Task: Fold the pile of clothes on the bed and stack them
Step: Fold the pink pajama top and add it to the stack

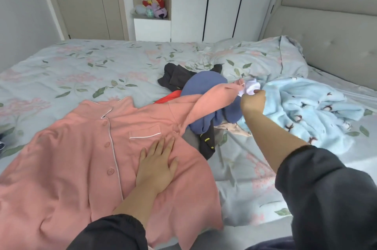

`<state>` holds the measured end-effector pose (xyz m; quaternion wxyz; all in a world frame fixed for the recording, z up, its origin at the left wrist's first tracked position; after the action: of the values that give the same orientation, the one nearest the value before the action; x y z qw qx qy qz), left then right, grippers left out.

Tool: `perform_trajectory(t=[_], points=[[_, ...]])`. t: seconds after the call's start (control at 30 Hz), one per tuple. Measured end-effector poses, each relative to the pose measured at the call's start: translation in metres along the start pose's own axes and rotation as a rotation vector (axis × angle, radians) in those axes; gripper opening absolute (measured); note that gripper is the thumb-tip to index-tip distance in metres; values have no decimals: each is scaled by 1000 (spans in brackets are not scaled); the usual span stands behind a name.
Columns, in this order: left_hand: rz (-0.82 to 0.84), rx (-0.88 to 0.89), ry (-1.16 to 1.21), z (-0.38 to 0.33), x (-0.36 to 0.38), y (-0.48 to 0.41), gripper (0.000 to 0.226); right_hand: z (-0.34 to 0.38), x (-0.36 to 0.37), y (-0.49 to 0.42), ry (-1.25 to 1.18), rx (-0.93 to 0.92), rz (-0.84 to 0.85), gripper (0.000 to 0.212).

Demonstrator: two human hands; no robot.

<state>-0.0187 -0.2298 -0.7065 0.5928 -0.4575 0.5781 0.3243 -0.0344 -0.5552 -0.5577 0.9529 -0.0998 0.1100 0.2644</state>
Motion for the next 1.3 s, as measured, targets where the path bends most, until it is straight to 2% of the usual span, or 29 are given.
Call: perform_trajectory(t=[0.07,0.17,0.27,0.33,0.37,0.4,0.5,0.53,0.57,0.6,0.67,0.7,0.73,0.77,0.83,0.87,0.93,0.97,1.03,1.07,1.13,1.2,1.3], points=[[0,1,7,-1,-2,0,65,-16,21,39,121,-63,116,14],[-14,0,28,-2,-8,2,62,-42,53,98,219,-58,443,38],[-67,-8,112,0,-17,6,58,-75,72,157,502,-96,777,54],[-128,-6,204,1,-27,9,54,-83,70,176,639,-155,851,52],[-155,2,244,1,-32,10,52,-83,70,183,603,-153,888,47],[-173,10,277,0,-36,12,49,-84,68,187,474,-70,931,41],[-131,40,323,-4,-37,19,44,-99,59,206,-206,528,1041,21],[-94,63,299,-5,-35,21,44,-103,53,210,-225,599,1066,21],[-60,90,252,-6,-32,23,44,-109,46,208,-96,578,1085,23],[-32,117,193,-7,-30,25,46,-112,38,203,167,455,1117,26],[29,174,65,-7,-26,32,49,-107,27,190,786,79,1120,34],[64,204,8,-8,-23,35,51,-101,26,186,968,-59,1066,34],[98,229,-35,-8,-21,39,53,-96,27,183,1031,-128,979,27],[129,248,-67,-7,-19,43,54,-89,28,182,1045,-182,870,18],[147,292,-125,-5,-19,51,54,-67,33,189,981,-388,628,27],[134,314,-150,-3,-22,56,54,-53,42,204,901,-542,583,29],[95,334,-196,8,-29,66,53,-37,64,240,739,-808,632,30],[80,326,-221,18,-32,71,52,-40,78,257,717,-859,727,34],[73,276,-266,48,-37,83,52,-62,102,284,794,-841,922,49],[71,241,-273,65,-39,91,51,-73,110,291,835,-808,966,53],[22,159,-236,101,-51,112,49,-73,121,299,808,-778,951,57],[-38,12,-201,145,-67,134,55,-61,131,311,715,-791,931,59],[-48,-440,-142,231,-83,161,61,-50,151,346,663,-876,1006,60]])
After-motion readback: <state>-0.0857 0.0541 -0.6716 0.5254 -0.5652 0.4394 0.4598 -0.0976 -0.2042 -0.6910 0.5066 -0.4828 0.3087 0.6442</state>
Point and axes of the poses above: each hand's wrist, its own y-axis away from the middle knuckle, its own x-axis out of the palm, z = x × y, the point moved 10 cm from there along -y, towards the middle knuckle, and after that the axes turned 7 degrees about -y, right-handed, at the moved point
